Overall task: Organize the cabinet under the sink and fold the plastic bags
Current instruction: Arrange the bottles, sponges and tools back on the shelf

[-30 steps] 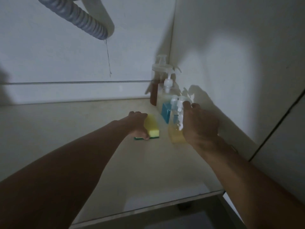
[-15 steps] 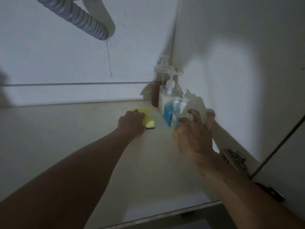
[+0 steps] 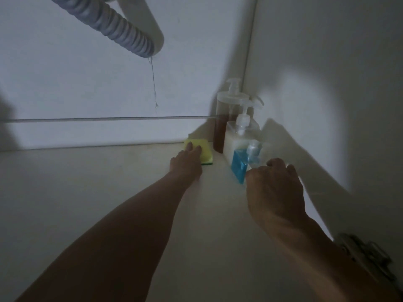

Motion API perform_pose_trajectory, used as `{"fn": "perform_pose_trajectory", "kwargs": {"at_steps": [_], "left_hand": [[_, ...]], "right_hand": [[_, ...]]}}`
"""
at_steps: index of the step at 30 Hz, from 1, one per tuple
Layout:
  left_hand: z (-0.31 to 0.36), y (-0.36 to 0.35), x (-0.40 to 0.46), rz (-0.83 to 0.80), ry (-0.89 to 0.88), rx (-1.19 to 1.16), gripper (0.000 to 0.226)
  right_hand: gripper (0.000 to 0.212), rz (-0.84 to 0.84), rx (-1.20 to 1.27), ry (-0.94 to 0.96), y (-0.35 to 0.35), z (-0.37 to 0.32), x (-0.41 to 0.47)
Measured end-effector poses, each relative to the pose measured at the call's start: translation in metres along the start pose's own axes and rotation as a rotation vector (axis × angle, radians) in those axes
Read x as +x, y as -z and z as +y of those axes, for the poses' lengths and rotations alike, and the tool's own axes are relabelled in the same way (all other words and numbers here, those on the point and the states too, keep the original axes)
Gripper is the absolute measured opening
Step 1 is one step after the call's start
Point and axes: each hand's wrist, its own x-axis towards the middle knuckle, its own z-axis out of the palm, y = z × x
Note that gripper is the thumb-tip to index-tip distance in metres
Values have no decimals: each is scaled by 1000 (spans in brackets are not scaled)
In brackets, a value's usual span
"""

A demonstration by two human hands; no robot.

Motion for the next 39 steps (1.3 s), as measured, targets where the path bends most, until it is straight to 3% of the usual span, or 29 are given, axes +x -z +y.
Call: {"fn": "perform_pose_trajectory", "kwargs": {"at_steps": [10, 14, 17, 21, 26, 33, 39], "left_hand": [[10, -6, 43, -15, 28, -32, 64], [11, 0, 31, -34, 73, -34, 71], [0, 11, 6, -27, 52, 41, 71], [-18, 32, -44, -93, 19, 97, 67], [-31, 62, -133, -61, -46, 20, 61], [-61, 97, -273, 37, -40, 39, 47], [-126, 102, -373, 144, 46, -27, 22]], "right_hand": [[33, 46, 98, -16, -20, 5, 10], [24, 89, 87, 17, -23, 5, 11], [31, 28, 33, 30, -19, 7, 8], [32, 55, 81, 83, -13, 4, -1], [30, 129, 233, 283, -4, -19, -29], [30, -43, 613, 586, 10, -79, -94], [25, -186, 749, 797, 15, -133, -162]]}}
